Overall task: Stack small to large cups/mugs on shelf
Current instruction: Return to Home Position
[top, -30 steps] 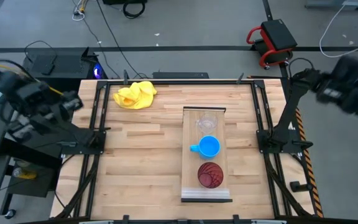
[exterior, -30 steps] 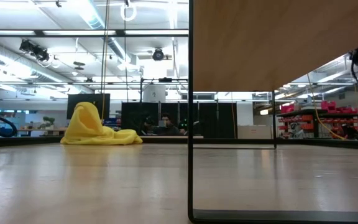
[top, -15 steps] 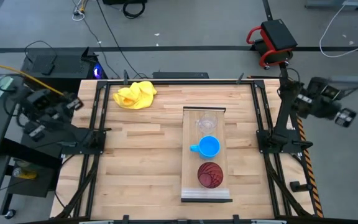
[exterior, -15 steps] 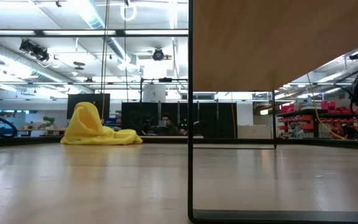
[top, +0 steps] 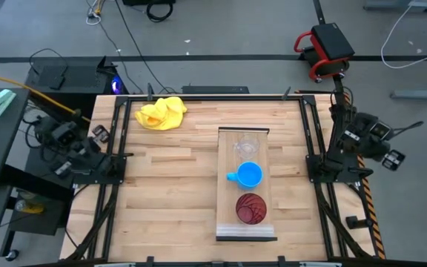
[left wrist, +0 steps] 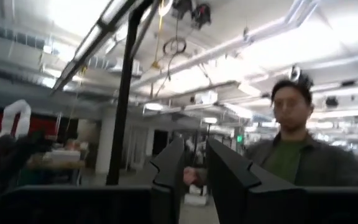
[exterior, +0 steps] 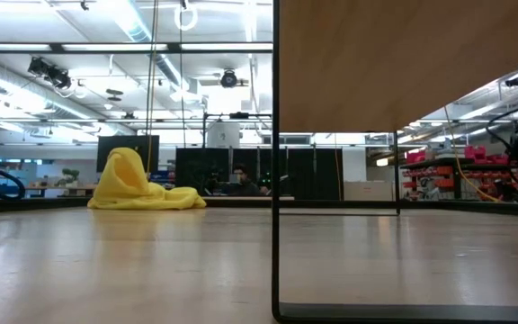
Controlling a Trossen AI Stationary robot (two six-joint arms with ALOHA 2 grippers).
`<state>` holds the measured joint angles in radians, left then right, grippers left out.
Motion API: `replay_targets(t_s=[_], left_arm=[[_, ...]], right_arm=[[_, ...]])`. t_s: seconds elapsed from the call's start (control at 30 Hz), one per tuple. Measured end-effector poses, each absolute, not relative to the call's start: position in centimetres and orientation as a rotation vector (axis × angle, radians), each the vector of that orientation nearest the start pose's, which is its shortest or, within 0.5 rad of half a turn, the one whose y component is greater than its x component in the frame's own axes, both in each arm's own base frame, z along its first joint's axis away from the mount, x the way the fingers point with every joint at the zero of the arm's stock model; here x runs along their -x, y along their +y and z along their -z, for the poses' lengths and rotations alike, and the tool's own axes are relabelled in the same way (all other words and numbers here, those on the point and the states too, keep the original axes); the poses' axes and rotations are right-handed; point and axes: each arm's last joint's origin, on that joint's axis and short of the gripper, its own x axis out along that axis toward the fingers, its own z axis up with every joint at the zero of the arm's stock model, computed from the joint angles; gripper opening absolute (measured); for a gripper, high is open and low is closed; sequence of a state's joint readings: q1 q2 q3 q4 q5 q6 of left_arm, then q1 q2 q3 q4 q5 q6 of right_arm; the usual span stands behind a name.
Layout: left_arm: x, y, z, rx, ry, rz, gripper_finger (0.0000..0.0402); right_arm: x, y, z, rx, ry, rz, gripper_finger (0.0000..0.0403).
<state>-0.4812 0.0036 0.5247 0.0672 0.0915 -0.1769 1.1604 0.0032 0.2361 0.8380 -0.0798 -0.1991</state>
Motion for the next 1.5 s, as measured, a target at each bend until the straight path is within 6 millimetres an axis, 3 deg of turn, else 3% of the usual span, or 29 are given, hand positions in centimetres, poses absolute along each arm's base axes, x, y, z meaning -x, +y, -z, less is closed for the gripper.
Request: replay_targets(t_s=[0.13,0.27,0.57,0.83,1.03,1.27,1.5], left_arm=[[-2.2,-1.5,-32.4,0.226,-0.578,0.618,0.0079],[-3.9,-2.3,-29.9,0.242,-0.509,0.599,0.0076],[-6.1,-3.3,-25.4,0.307,-0.530,0.592,0.0073],[-7.6,-3.3,-22.0,0.389,-0.445,0.550,0.0079],[-8.1,-3.1,-21.0,0.420,-0.385,0.530,0.0071],[-8.5,-3.0,-20.3,0.228,-0.358,0.465,0.0079],[-9.0,-3.1,-18.6,0.152,-0.180,0.436,0.0075]], right_arm=[[-1.4,3.6,-27.6,-0.377,-1.103,-0.959,0.0016],[-1.6,3.8,-25.4,-0.382,-1.151,-0.899,0.0016],[-2.7,4.1,-25.0,-0.376,-1.038,-0.835,0.0016],[-4.5,4.6,-23.9,-0.335,-0.814,-0.782,0.0016],[-5.9,4.9,-22.7,-0.303,-0.635,-0.722,0.0016],[-7.3,5.0,-20.9,-0.116,-0.456,-0.606,0.0016],[-8.2,5.1,-18.7,-0.010,-0.235,-0.538,0.0016]])
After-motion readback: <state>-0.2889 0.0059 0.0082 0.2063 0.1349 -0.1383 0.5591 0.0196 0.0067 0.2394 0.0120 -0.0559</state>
